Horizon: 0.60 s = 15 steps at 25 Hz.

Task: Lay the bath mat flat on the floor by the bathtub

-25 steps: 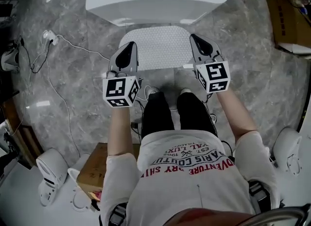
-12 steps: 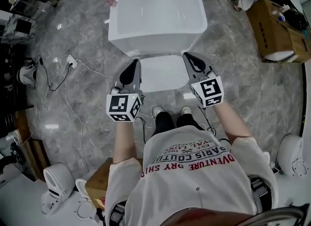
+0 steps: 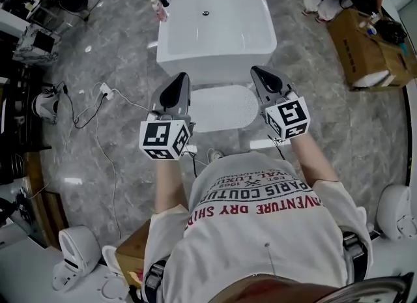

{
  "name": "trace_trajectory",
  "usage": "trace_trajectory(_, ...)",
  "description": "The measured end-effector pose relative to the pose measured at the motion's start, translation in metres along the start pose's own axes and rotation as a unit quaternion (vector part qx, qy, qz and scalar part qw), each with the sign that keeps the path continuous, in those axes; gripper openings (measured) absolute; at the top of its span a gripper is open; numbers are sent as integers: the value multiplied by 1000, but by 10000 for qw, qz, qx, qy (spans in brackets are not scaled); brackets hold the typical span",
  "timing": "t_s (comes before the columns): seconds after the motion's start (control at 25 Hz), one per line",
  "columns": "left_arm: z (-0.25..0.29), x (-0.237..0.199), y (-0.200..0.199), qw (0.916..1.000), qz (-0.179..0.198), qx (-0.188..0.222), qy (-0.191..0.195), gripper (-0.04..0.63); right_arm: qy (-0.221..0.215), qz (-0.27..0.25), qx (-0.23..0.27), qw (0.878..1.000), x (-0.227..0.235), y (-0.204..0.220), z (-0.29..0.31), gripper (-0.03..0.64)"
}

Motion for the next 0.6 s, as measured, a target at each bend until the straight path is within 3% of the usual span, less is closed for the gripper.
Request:
trace_trajectory(0.32,3,4,-16,9997,63,188,158,12,134,180,278,9994,9,-15,-5,8)
trace_trajectory(0.6,11,4,-16,9996,216,117,169,12,-91,-7,295,9995,3,-20,-4,8)
Point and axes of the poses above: the fingertips, and each gripper's own axes: z forward along the fingers, x to its right, y out of its underside, the point moved 4 cm from there along -z, backward along the fingers, and after that the axes turned 3 degrees about z, right-handed, at the moved point
